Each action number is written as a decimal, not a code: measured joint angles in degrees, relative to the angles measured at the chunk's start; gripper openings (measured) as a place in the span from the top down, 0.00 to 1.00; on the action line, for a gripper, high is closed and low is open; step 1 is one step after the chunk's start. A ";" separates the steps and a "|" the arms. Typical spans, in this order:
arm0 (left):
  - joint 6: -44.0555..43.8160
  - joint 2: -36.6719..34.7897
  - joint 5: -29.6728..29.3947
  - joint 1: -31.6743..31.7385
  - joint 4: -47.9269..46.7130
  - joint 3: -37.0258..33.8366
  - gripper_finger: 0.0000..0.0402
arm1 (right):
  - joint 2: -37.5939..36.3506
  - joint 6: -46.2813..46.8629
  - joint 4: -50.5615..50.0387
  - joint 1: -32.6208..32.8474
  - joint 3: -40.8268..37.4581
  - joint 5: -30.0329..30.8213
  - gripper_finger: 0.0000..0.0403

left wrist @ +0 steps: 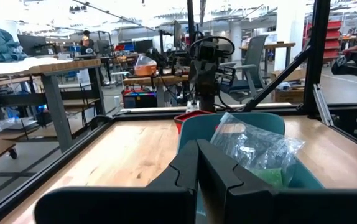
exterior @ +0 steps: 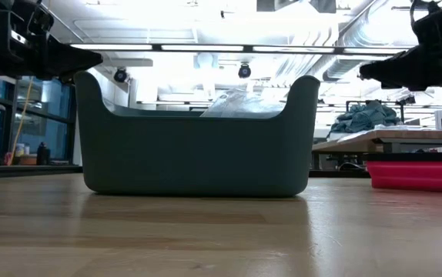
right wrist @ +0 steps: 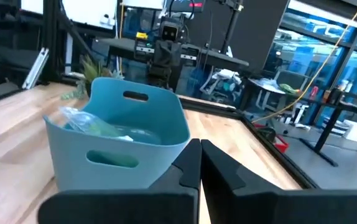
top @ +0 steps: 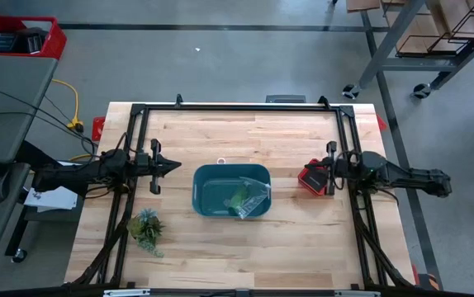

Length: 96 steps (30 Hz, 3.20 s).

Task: Roll bandage
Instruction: Return to Home Position

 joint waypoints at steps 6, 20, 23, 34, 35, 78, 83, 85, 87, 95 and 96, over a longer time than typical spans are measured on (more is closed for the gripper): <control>0.00 0.01 0.02 0.00 0.09 0.00 1.00 | 0.95 12.78 -0.02 0.00 0.00 -0.06 1.00; 0.00 -0.02 0.05 0.02 0.07 -0.02 1.00 | 1.05 21.45 -0.04 0.00 0.00 -0.13 1.00; 0.00 -0.02 0.03 0.02 -0.06 -0.04 1.00 | 1.05 21.37 -0.04 0.00 0.00 -0.13 1.00; 0.00 -0.04 0.03 0.02 -0.09 -0.04 1.00 | 1.05 21.43 -0.07 0.00 0.00 -0.13 1.00; 0.00 -0.04 0.05 0.02 -0.09 -0.04 1.00 | 1.05 21.43 -0.07 0.00 0.00 -0.13 1.00; 0.00 -0.04 0.04 0.00 -0.13 -0.04 1.00 | 1.06 21.43 -0.09 0.01 0.02 -0.14 1.00; 0.00 -0.04 0.03 0.00 -0.13 -0.04 1.00 | 1.07 21.41 -0.09 0.00 0.02 -0.13 1.00; 0.00 -0.04 0.04 0.01 -0.13 -0.04 1.00 | 1.06 21.32 -0.09 0.01 0.02 -0.14 1.00; 0.00 -0.04 0.05 0.00 -0.13 -0.04 1.00 | 1.07 21.42 -0.09 0.00 0.02 -0.13 1.00; 0.00 -0.04 0.05 0.02 -0.13 -0.04 1.00 | 1.07 21.37 -0.09 0.00 0.02 -0.14 1.00; 0.00 -0.04 0.04 0.00 -0.13 -0.04 1.00 | 1.06 21.43 -0.09 0.00 0.02 -0.13 1.00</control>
